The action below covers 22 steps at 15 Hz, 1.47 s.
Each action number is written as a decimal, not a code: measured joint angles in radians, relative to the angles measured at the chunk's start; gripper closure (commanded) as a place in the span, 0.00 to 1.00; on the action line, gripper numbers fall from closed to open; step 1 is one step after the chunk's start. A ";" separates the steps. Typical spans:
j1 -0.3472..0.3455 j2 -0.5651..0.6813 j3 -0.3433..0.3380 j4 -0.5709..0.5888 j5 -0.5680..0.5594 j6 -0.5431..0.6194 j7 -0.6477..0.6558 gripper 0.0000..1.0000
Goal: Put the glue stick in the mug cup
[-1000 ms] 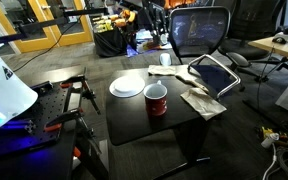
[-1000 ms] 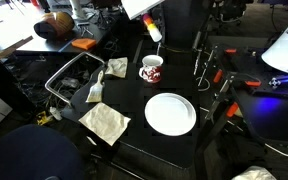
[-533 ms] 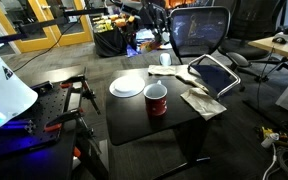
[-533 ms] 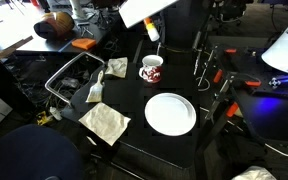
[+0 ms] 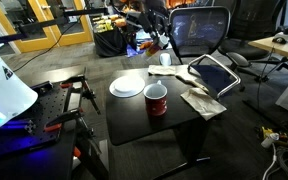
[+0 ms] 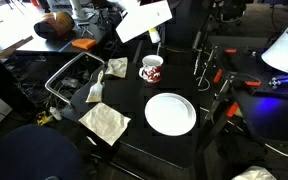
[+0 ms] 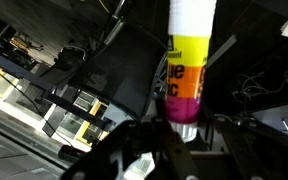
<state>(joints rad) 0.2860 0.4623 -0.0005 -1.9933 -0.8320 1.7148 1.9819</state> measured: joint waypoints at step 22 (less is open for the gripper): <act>0.013 0.160 0.013 0.125 -0.102 -0.177 0.285 0.92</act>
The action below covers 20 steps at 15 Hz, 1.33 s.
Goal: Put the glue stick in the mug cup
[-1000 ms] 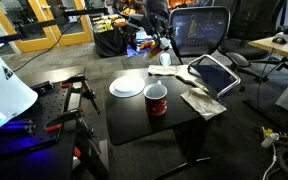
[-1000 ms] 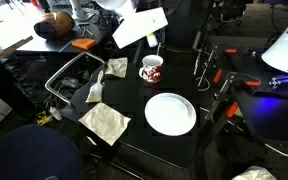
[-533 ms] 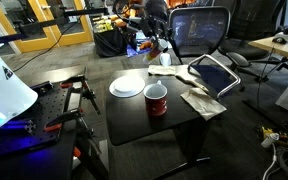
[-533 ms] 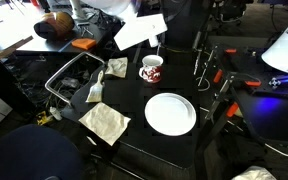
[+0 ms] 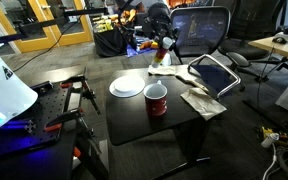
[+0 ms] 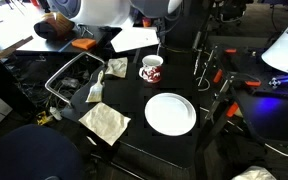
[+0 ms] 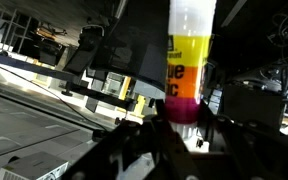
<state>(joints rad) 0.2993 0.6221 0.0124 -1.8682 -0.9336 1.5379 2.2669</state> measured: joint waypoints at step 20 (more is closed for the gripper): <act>0.038 0.169 0.030 0.058 -0.082 -0.092 0.260 0.92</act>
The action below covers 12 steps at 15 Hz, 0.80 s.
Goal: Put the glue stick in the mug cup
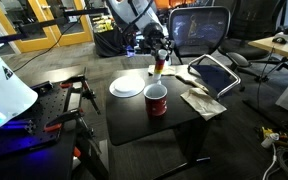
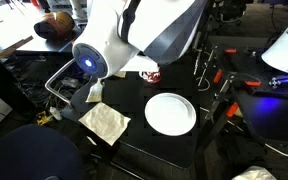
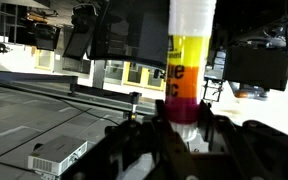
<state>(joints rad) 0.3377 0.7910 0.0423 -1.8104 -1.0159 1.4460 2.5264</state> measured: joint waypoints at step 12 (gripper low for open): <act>-0.007 0.081 -0.002 0.018 -0.033 0.000 0.055 0.92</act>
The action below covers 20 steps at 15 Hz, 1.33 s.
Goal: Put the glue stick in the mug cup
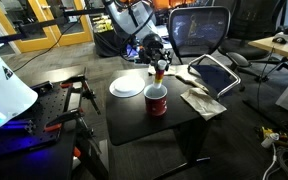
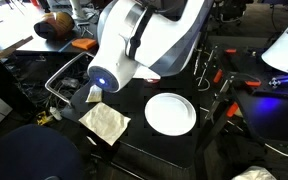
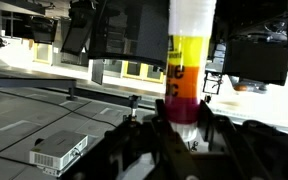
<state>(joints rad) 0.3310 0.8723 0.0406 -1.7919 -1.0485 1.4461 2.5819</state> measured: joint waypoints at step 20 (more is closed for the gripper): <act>-0.021 0.102 0.003 0.072 0.009 0.003 -0.001 0.00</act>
<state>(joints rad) 0.3100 0.9746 0.0437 -1.7200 -1.0399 1.4491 2.5811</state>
